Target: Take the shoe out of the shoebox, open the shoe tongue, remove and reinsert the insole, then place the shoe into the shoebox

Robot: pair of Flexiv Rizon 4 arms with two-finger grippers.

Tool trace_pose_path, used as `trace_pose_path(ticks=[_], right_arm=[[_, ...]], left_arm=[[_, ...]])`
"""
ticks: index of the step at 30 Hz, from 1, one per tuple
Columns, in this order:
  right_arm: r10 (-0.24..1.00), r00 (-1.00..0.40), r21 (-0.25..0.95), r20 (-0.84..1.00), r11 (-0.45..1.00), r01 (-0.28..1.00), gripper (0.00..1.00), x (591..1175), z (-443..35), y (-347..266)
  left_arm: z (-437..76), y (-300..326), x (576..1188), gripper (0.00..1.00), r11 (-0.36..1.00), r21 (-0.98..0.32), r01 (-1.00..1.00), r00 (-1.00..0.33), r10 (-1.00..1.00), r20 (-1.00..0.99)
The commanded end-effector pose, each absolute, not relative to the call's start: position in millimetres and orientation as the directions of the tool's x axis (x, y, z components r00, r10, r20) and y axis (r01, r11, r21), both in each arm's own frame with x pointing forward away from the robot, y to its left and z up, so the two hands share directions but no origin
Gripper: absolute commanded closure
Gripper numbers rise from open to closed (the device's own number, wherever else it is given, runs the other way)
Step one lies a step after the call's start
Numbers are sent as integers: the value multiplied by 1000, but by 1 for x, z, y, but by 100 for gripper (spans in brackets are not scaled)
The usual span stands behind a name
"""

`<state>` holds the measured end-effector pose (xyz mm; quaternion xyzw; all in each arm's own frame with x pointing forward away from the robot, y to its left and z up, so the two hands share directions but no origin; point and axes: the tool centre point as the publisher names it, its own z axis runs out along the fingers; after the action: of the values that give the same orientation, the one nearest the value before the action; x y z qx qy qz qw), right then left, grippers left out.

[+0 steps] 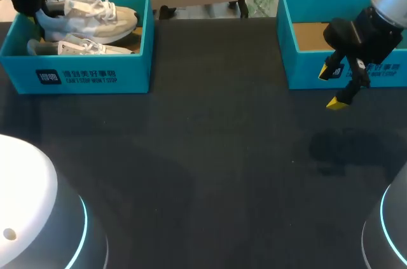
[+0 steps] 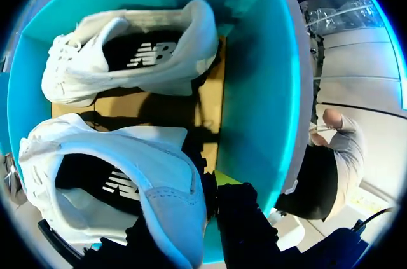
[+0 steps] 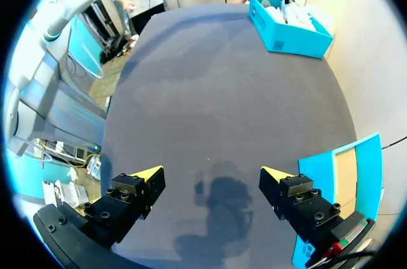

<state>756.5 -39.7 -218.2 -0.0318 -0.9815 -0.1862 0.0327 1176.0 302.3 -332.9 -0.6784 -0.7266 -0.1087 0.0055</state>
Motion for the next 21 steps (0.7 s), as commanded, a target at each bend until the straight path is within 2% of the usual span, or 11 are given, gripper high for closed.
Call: trace_pose_path(ticks=[1,21], right_arm=[[50,-996,362,76,929,75,0,757,-219,-40],[50,-996,362,76,929,75,0,757,-219,-40]], left_arm=[[-343,299,1190,100,62,136,989,-84,983,164],[-371,294,1200,100,87,27,996,-91,973,211]])
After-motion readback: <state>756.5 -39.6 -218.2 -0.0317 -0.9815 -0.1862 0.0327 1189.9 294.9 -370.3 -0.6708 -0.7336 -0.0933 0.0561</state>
